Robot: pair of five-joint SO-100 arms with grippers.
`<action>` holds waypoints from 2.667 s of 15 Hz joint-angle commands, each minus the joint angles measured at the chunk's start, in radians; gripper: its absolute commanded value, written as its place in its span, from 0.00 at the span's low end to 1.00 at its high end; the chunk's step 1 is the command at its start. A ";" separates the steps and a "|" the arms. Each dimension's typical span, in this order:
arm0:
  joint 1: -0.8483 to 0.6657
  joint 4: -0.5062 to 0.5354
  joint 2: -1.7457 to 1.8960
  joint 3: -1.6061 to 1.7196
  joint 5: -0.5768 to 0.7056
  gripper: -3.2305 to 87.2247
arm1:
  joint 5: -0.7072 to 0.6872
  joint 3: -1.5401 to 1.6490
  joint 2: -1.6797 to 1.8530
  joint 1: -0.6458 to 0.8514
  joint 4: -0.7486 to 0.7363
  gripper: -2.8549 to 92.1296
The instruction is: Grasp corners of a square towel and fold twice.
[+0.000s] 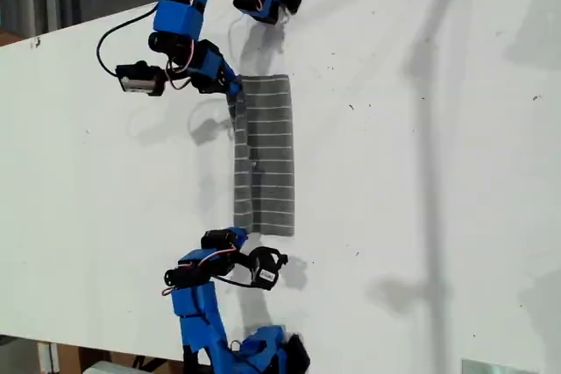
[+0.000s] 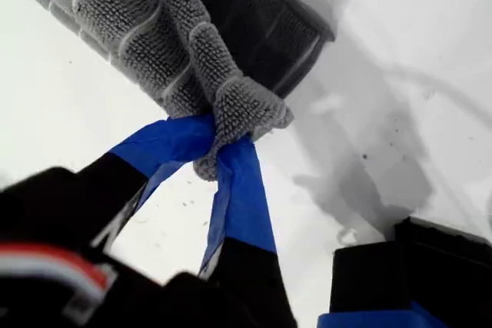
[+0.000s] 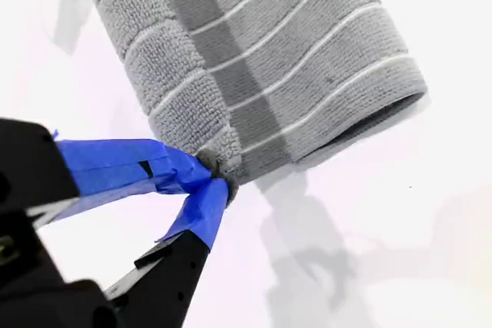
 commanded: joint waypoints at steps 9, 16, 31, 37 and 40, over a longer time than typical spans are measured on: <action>0.164 -0.060 -0.048 0.026 -0.100 0.03 | 0.195 0.112 -0.067 -0.324 -0.118 0.03; 0.218 0.021 -0.025 -0.023 -0.137 0.40 | 0.232 0.118 -0.071 -0.348 -0.117 0.37; 0.264 0.032 0.973 0.723 -0.299 0.34 | 0.176 0.548 0.069 -0.129 -0.319 0.45; 0.302 0.209 1.729 1.060 -0.454 0.34 | 0.253 0.532 -0.046 -0.207 -0.506 0.32; 0.313 0.253 1.855 1.115 -0.462 0.34 | 0.304 0.535 -0.021 -0.215 -0.531 0.16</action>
